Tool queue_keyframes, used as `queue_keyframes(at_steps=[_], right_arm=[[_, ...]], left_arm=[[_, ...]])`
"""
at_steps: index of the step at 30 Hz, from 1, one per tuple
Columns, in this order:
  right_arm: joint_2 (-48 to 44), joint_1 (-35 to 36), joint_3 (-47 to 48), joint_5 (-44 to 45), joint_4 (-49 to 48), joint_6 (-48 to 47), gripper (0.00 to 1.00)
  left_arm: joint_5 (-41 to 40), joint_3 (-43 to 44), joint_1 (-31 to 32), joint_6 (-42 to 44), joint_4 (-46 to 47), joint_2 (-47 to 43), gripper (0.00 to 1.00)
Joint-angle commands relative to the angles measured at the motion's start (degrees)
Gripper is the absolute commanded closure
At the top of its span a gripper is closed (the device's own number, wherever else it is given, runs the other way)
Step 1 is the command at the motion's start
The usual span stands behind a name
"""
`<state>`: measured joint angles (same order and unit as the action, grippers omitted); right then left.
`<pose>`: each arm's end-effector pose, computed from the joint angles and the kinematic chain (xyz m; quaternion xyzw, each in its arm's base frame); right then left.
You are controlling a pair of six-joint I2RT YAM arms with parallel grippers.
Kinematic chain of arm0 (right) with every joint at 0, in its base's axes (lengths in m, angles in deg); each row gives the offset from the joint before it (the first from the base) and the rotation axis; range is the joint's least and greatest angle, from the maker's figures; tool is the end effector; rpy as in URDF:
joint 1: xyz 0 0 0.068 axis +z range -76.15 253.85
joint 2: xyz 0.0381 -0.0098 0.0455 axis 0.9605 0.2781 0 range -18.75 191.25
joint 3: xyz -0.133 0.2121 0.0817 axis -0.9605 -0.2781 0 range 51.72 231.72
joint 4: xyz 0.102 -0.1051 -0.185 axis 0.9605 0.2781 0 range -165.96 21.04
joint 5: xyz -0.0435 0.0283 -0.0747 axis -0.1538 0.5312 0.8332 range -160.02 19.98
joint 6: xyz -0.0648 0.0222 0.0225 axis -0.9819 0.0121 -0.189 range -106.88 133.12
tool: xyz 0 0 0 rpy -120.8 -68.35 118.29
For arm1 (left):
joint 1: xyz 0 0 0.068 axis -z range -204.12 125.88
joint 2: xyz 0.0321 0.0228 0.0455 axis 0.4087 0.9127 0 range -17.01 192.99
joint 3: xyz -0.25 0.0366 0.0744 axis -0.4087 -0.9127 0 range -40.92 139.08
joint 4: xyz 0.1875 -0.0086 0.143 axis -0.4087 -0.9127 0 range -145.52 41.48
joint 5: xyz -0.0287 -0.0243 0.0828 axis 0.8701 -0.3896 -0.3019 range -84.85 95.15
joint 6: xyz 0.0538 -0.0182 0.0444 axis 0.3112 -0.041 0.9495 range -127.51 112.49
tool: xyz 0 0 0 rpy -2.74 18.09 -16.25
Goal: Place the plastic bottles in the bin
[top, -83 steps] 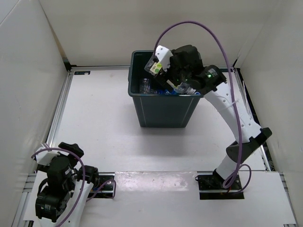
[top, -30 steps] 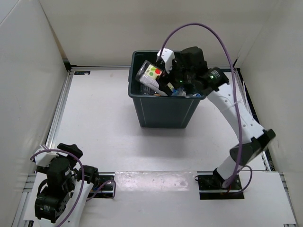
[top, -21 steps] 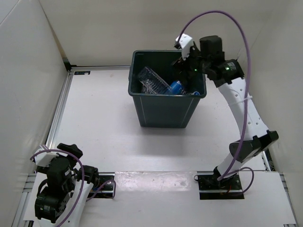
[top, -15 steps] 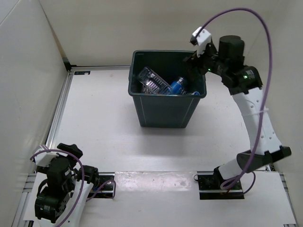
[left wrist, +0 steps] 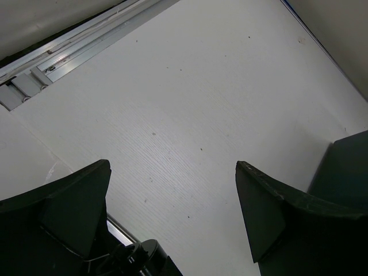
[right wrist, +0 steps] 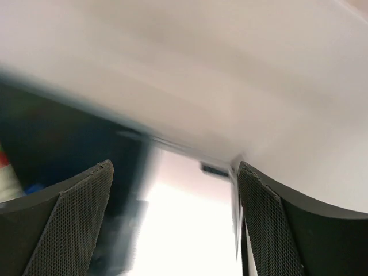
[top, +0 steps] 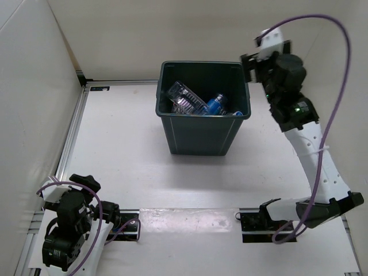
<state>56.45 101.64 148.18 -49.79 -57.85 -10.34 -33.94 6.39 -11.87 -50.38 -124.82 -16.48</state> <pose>0.2449 0.1056 0.5013 -0.1776 0.6653 -0.0937 0.7191 -0.0157 0.0419 0.2562 -0.3775 0.7408 0.0367 0.5544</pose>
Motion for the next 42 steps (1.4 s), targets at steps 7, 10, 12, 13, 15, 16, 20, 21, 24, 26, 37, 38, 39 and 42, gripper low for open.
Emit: queue_keyframes(at_steps=[7,10,12,13,15,16,20,21,24,26,37,38,39,42], right_arm=[[-3.74,-27.16,-0.46,-15.55,18.53,21.00,0.10],[-6.88,-32.08,-7.59,-15.66,21.01,24.59,0.10],[-10.14,-34.46,-14.45,-17.32,21.18,25.65,0.10],[-10.86,-34.38,-17.51,-17.68,21.18,25.23,0.10],[-13.04,-31.23,-22.01,-14.79,21.35,25.39,0.10],[-13.23,-30.35,-24.55,-10.52,22.05,25.57,0.10],[-12.01,-23.06,-27.91,-3.10,30.74,23.74,0.10],[-11.22,-22.09,-28.00,-1.87,31.98,23.73,0.10],[-11.38,-21.63,-28.52,-5.08,35.76,19.79,0.10],[-11.48,-23.31,-28.26,-6.51,36.12,20.56,0.10],[-12.01,-27.17,-29.31,-7.47,39.02,22.15,0.10],[-12.09,-28.92,-29.49,-8.35,39.11,21.71,0.10],[-12.27,-29.28,-30.36,-8.97,39.02,20.14,0.10],[-13.49,-28.58,-32.04,-6.61,36.13,18.11,0.10]], left_arm=[[0.42,-0.11,0.32,1.03,0.70,1.92,0.00],[1.03,0.06,0.41,1.21,0.79,3.33,0.00],[1.38,0.33,0.40,0.69,0.44,3.95,0.00],[1.56,0.41,0.32,0.77,0.53,3.86,0.00],[2.26,0.06,0.23,1.91,1.23,3.51,0.00],[3.40,-0.02,0.32,2.52,2.45,3.94,0.00],[6.04,1.03,0.32,6.48,5.18,6.93,0.00],[6.48,1.20,0.40,6.92,5.80,10.15,0.00],[7.19,3.92,0.40,8.85,6.42,16.66,0.00],[6.67,6.04,0.40,13.41,8.16,20.54,0.00],[10.26,-5.38,0.32,37.16,37.49,35.92,0.00],[10.79,-8.26,0.40,35.59,38.92,37.24,0.00],[11.92,-9.07,0.23,34.62,42.85,38.82,0.00],[14.99,-10.57,0.23,31.28,46.31,42.00,0.00]])
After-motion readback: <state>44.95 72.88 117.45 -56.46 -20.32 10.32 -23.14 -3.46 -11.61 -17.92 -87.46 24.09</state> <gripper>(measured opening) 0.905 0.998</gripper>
